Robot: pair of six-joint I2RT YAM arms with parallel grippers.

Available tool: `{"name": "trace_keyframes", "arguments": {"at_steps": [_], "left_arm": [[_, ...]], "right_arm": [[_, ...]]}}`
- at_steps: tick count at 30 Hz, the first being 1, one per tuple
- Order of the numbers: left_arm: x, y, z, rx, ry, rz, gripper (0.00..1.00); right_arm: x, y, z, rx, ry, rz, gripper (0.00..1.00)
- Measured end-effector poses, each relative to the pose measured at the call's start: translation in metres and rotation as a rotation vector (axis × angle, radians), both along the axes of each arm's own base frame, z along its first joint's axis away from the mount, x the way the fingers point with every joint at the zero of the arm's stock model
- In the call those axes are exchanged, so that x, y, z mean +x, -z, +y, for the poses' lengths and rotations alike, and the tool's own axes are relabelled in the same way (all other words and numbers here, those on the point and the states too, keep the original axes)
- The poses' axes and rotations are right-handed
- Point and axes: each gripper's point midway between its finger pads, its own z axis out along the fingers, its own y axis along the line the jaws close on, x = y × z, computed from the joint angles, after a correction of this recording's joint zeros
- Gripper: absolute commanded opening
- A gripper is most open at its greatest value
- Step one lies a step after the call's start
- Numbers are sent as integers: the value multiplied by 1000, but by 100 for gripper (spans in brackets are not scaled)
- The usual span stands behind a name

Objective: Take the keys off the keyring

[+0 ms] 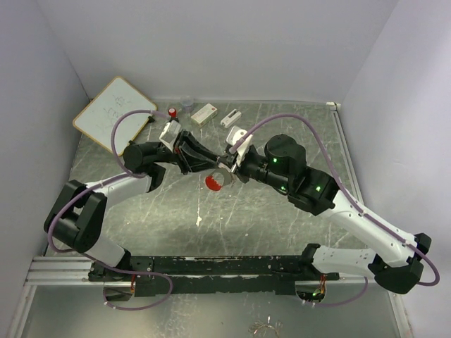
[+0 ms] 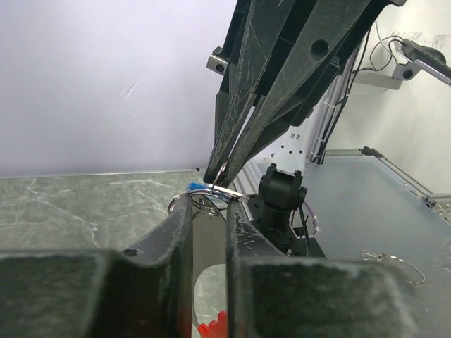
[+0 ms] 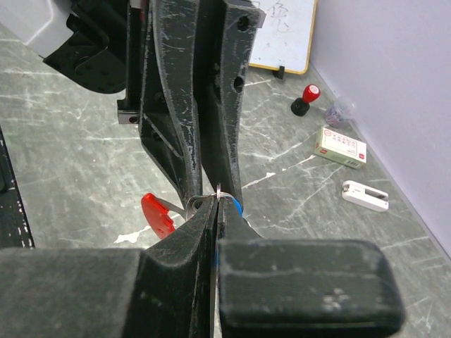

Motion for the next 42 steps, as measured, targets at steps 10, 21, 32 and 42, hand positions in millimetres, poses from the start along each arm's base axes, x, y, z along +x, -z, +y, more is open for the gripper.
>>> {"name": "trace_keyframes", "arguments": {"at_steps": [10,21,32,42], "left_arm": [[1,-1,-2,-8,-6,-16,7],[12,-10,-1,-55,-64,1,7],[36,-18,6,-111,-164,45,7],[41,-21,7,-129,-191,23,7]], "right_arm": [[3,-4,-4,25,28,-23,0],[4,-7,-9,35,47,-31,0],[1,4,1,24,12,12,0],[5,24,8,-17,18,59,0]]}}
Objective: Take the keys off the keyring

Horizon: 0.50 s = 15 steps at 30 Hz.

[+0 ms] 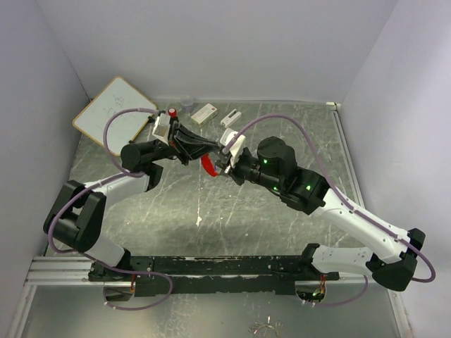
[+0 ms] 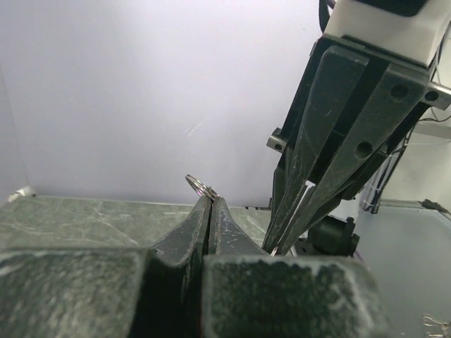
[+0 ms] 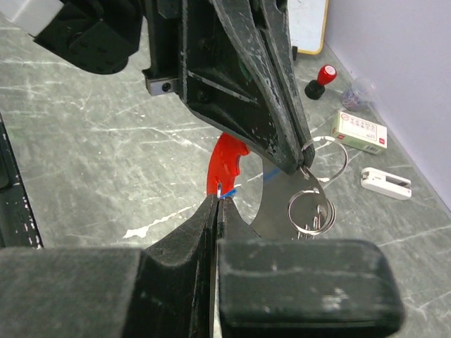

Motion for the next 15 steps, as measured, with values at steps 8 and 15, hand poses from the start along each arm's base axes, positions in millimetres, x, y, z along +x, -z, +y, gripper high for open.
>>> {"name": "trace_keyframes", "arguments": {"at_steps": [8,15], "left_arm": [[4,-19,12,-23,-170,-137,7],[41,-13,23,56,-415,-119,7]], "right_arm": [[34,4,-31,7,268,-55,0],[82,-12,-87,85,649,-103,0]]}}
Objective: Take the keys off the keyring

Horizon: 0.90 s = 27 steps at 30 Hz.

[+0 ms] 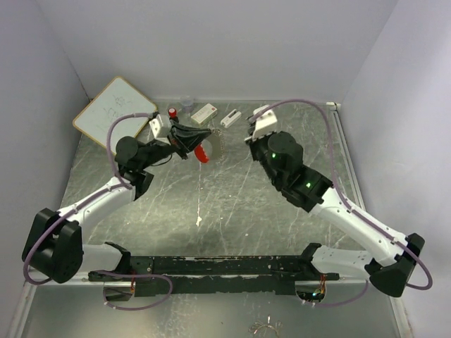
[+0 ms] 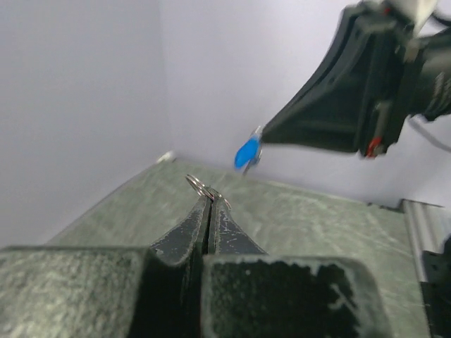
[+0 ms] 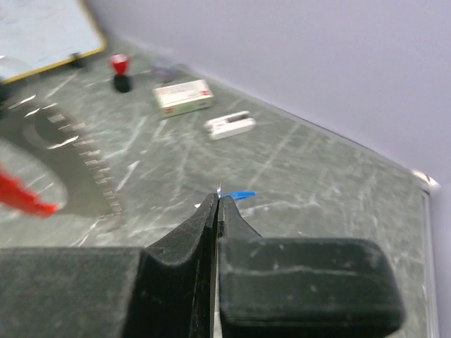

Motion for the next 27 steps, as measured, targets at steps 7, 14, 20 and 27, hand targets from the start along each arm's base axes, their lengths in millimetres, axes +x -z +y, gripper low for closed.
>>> {"name": "trace_keyframes", "arguments": {"at_steps": [7,14,20,27], "left_arm": [[47,66,13,149,-229,203,7],[58,152,20,281,-301,397,7],[60,207,15,329,-284,526,7],[71,248,13,349,-294,586,7]], "right_arm": [[63,24,-79,100,315,78,0],[99,93,-102,122,421,241,0],[110,159,-119,127,462,394,0],[116,209,-127,187,457,506,0]]}}
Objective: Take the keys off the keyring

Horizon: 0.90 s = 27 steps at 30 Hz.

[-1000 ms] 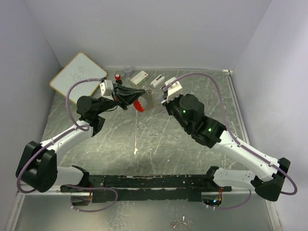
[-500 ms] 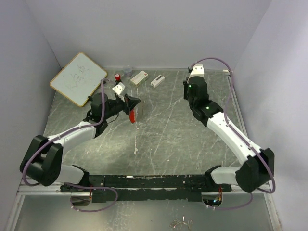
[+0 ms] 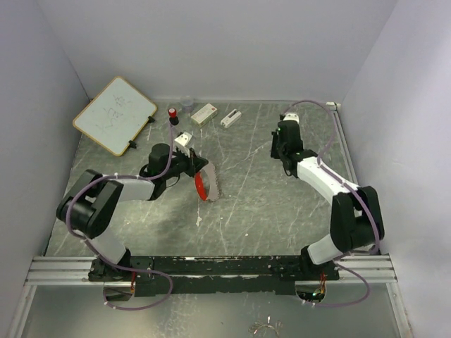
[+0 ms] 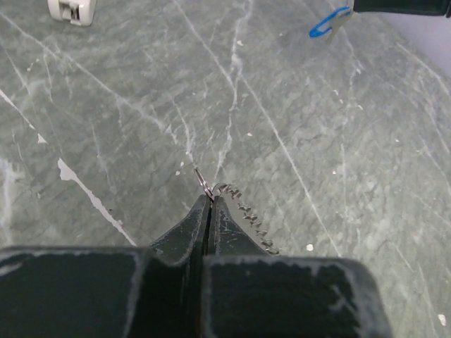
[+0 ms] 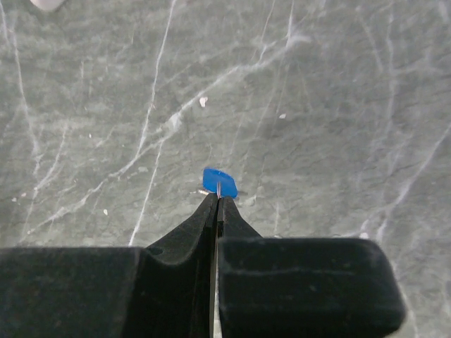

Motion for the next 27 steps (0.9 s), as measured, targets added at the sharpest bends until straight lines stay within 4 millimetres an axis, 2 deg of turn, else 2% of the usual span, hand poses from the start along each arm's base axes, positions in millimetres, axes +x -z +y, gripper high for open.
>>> {"name": "trace_keyframes", "arguments": {"at_steps": [4,9,13,17,19,22,25,27], "left_arm": [[11,18,7,7,-30,19,7],[36,34,26,2,-96,17,7],[58,39,35,-18,-130,4,7],[71,42,35,-44,-134,-4,8],[77,44,33,-47,-129,-5,13],[84,48,31,-45,-127,-4,30],[86,51,31,-36,-128,0,38],[86,52,31,-31,-129,-4,41]], "right_arm": [[1,30,7,28,-22,61,0],[3,62,20,73,-62,127,0],[1,81,31,117,-97,161,0],[1,90,39,145,-118,174,0],[2,93,42,156,-129,176,0],[3,94,47,174,-148,175,0],[5,93,51,188,-165,163,0],[6,93,53,194,-171,161,10]]}}
